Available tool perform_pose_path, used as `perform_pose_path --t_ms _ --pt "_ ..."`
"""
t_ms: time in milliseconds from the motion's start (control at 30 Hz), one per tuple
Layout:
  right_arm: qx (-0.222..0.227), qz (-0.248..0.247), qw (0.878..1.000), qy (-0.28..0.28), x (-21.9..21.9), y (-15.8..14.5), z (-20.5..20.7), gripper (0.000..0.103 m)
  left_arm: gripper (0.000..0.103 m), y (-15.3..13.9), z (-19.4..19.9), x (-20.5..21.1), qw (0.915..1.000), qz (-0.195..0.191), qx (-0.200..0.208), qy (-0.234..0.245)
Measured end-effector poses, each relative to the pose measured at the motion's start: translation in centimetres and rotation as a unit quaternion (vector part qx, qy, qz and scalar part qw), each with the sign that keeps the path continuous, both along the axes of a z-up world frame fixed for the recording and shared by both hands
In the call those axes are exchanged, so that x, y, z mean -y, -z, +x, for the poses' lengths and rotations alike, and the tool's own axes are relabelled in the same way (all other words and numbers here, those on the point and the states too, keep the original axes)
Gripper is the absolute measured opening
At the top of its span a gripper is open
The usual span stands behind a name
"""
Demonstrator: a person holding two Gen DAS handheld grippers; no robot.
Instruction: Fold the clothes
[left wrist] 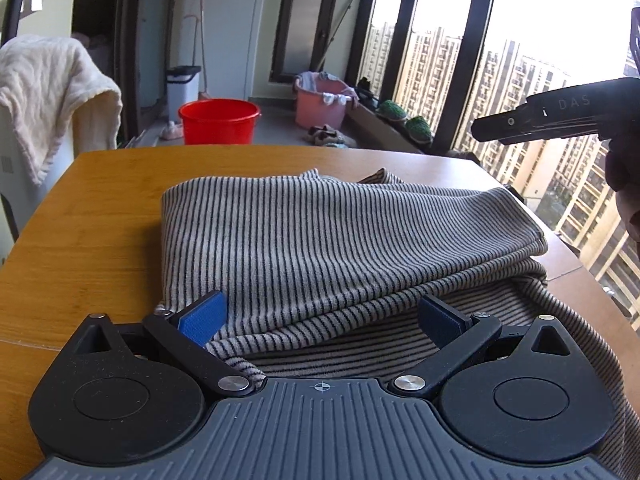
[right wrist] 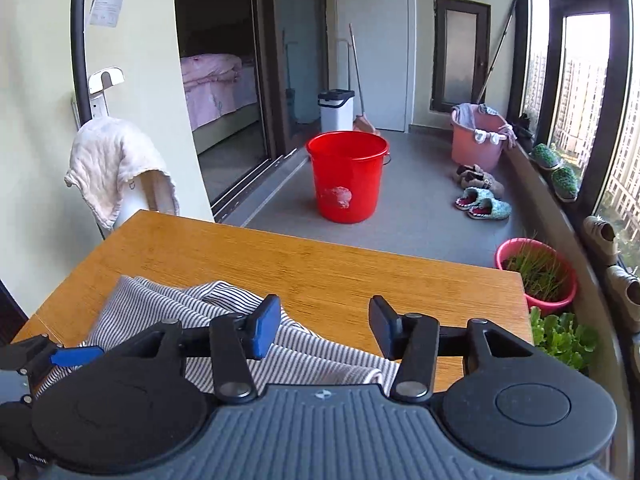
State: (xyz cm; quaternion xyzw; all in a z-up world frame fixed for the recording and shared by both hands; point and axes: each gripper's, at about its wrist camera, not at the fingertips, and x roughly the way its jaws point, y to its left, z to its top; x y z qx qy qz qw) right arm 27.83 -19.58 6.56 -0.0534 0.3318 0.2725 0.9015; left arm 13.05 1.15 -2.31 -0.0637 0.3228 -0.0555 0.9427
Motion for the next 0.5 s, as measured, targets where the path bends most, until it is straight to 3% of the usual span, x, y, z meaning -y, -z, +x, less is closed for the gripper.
perform_pose_path --t_ms 200,233,333,367,500 --pt "-0.041 -0.02 0.999 -0.011 -6.2 5.5 4.6 0.048 0.103 -0.1 -0.4 -0.8 0.9997 -0.024 0.008 0.002" --pt "-0.055 -0.03 0.998 -0.017 -6.8 6.3 4.7 0.045 0.103 -0.1 -0.4 -0.9 0.9996 -0.026 0.008 0.002" --pt "-0.029 -0.059 0.997 -0.034 -7.9 7.2 3.5 0.027 0.103 -0.1 -0.3 -1.2 0.9994 -0.033 0.01 0.002" --pt "-0.026 -0.063 0.997 -0.033 -8.0 7.2 3.3 0.01 0.103 -0.1 -0.4 -1.3 0.9993 -0.035 0.011 0.002" --pt "-0.004 -0.03 0.999 -0.022 -6.8 4.7 1.7 0.007 0.103 -0.2 -0.7 -2.3 0.9976 -0.065 0.022 0.006"
